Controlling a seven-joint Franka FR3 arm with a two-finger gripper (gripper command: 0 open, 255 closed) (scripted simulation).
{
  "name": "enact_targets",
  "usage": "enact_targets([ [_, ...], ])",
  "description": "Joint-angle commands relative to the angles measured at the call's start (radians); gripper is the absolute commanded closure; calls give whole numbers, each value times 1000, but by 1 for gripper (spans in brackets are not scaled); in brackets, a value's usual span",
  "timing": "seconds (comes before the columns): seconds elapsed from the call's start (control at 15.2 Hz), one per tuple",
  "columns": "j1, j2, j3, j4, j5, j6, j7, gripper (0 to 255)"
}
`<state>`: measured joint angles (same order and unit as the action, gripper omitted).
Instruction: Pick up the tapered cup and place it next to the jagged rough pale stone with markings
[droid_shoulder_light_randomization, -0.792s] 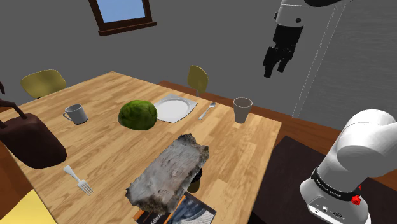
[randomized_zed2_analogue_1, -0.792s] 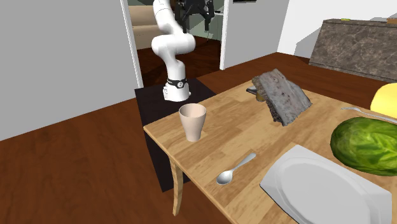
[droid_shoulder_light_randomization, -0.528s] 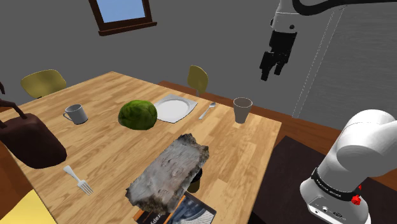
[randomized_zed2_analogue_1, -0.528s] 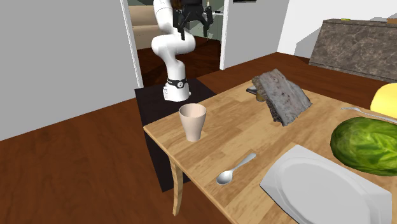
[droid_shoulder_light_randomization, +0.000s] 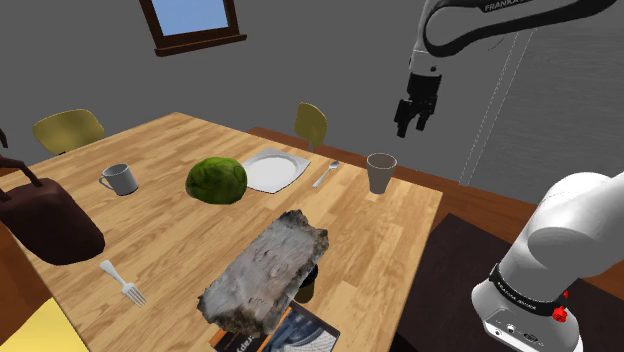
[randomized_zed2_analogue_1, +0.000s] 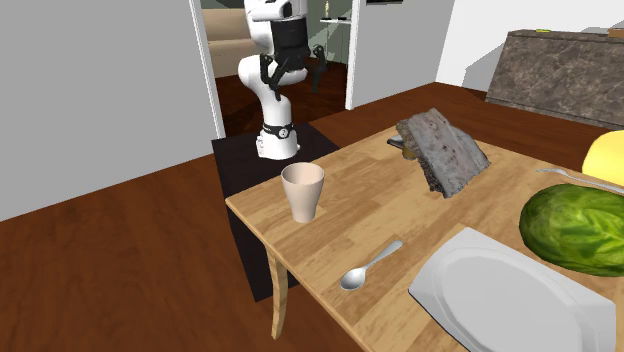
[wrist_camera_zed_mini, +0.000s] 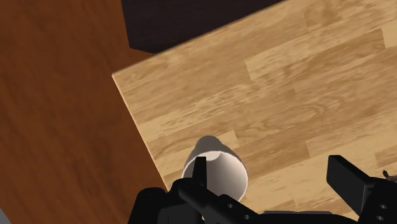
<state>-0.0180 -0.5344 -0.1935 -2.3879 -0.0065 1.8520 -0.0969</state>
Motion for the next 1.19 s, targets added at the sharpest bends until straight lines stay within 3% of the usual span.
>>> enact_targets([
  [0.0, 1, 75, -25, 14, 8, 50, -25, 0],
  [0.4, 0, 298, -98, 76, 57, 169, -119, 0],
  [0.79, -11, 542, -149, 184, 153, 249, -232, 0],
  [1.12, -12, 582, -146, 162, 175, 304, -250, 0],
])
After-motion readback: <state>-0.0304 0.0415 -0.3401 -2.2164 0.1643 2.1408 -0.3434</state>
